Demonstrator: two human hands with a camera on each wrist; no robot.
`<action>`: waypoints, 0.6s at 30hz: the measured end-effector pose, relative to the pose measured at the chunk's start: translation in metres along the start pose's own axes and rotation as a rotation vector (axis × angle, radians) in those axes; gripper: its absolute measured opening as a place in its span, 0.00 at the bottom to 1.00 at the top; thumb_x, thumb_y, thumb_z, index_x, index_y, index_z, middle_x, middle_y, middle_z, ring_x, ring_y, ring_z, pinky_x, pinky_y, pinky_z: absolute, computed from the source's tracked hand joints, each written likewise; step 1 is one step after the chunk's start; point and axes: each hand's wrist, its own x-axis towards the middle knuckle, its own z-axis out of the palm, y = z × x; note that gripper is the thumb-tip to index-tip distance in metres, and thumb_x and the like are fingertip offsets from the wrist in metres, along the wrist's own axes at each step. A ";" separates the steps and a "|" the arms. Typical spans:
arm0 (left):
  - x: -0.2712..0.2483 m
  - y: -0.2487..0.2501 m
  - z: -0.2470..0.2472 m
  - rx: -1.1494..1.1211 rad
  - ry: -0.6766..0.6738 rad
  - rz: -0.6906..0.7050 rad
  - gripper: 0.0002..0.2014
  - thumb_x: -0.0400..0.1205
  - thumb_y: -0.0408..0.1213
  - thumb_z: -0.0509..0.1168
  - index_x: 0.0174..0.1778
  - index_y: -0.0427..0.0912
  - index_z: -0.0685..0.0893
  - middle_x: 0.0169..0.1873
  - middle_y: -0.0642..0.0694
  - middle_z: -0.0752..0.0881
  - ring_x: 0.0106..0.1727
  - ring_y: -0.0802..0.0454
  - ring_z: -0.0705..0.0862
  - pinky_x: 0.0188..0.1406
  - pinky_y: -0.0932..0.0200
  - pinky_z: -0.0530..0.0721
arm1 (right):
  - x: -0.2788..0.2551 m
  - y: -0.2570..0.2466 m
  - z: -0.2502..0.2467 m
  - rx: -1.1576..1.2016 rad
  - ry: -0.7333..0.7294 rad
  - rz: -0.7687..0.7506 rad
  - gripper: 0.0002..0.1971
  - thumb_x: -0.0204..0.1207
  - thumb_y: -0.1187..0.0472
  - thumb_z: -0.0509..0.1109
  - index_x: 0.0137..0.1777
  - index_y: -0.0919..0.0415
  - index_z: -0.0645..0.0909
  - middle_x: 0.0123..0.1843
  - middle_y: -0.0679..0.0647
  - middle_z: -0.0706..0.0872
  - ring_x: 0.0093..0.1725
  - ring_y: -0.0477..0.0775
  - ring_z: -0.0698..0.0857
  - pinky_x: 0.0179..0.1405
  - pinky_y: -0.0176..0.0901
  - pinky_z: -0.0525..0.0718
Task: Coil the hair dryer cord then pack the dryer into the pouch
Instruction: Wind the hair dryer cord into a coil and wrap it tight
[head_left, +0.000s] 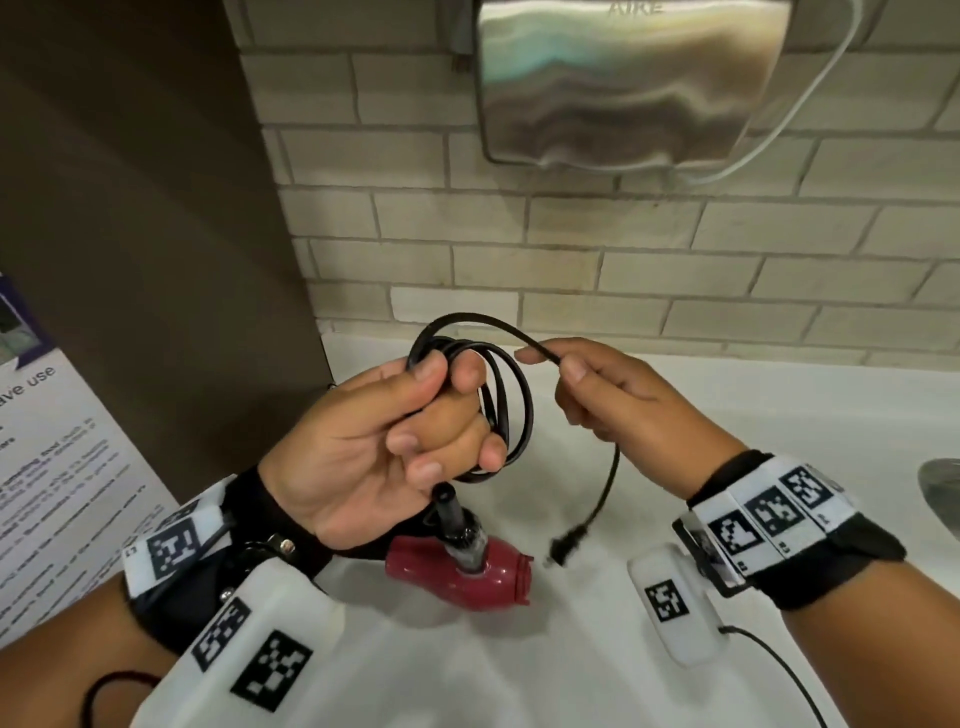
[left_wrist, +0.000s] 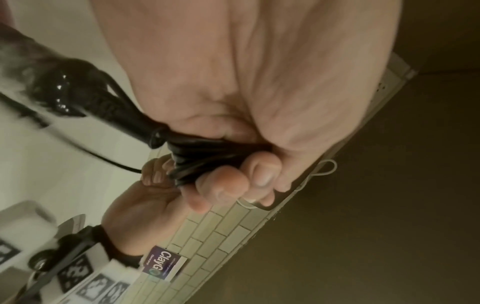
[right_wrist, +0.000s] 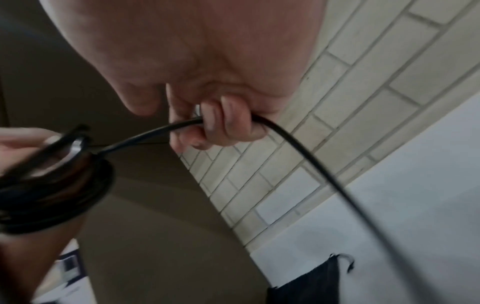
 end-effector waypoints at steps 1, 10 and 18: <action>0.000 0.001 0.000 -0.004 0.001 -0.003 0.07 0.89 0.36 0.60 0.51 0.34 0.77 0.21 0.50 0.63 0.24 0.50 0.68 0.53 0.47 0.78 | -0.001 0.000 0.003 0.038 -0.012 0.009 0.20 0.82 0.48 0.57 0.68 0.49 0.83 0.34 0.41 0.77 0.32 0.36 0.76 0.34 0.21 0.74; -0.003 0.002 -0.002 -0.051 0.007 -0.023 0.08 0.90 0.36 0.54 0.47 0.38 0.75 0.21 0.50 0.63 0.24 0.49 0.65 0.52 0.47 0.75 | -0.006 0.024 0.013 -0.252 0.120 -0.048 0.24 0.88 0.67 0.58 0.74 0.38 0.75 0.42 0.43 0.82 0.41 0.38 0.80 0.48 0.26 0.75; 0.002 -0.001 -0.004 -0.098 0.004 -0.065 0.13 0.90 0.38 0.49 0.45 0.39 0.75 0.20 0.51 0.61 0.23 0.49 0.64 0.50 0.48 0.75 | -0.012 0.001 0.032 0.112 0.084 -0.078 0.33 0.79 0.31 0.56 0.83 0.40 0.66 0.69 0.48 0.81 0.51 0.53 0.87 0.56 0.44 0.85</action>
